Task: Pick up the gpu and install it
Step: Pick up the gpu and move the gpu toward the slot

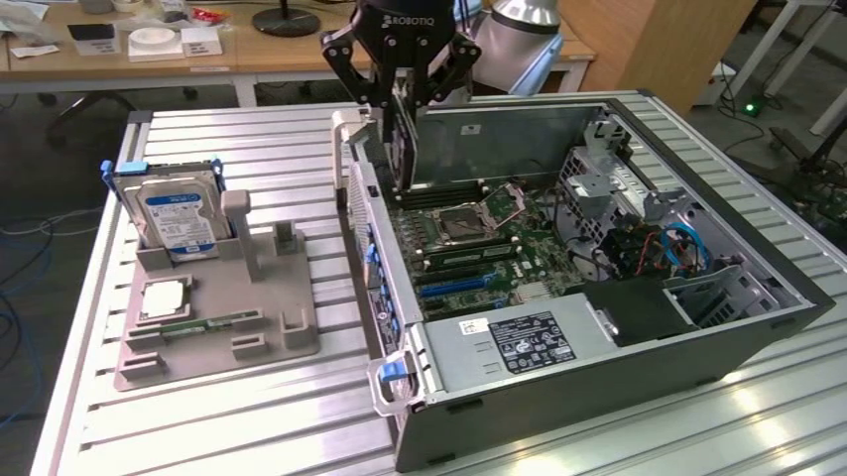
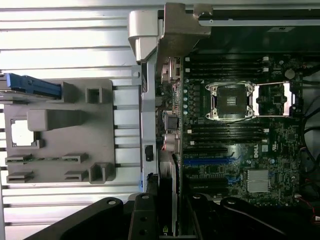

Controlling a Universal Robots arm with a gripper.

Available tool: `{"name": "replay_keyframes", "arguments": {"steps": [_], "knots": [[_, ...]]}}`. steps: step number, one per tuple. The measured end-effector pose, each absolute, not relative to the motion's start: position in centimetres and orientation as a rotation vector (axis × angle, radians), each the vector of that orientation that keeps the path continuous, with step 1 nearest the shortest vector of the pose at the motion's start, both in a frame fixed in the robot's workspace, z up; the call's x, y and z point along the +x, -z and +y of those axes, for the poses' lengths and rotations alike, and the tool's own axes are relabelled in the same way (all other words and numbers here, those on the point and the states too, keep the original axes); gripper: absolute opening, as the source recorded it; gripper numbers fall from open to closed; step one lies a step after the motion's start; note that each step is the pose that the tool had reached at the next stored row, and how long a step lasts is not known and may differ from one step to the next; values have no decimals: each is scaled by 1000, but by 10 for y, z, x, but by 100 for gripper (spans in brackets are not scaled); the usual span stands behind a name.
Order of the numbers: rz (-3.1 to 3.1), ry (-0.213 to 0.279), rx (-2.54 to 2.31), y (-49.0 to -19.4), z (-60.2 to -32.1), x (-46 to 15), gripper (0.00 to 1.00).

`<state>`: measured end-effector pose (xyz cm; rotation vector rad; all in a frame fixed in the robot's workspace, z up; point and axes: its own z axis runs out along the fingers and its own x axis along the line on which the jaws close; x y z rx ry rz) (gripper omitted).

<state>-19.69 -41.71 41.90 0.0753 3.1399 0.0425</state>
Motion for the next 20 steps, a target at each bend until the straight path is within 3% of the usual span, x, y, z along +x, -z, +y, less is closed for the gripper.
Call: {"name": "replay_keyframes", "arguments": {"steps": [20], "knots": [[3140,-42,75,-419,-417,-167,27]]}}
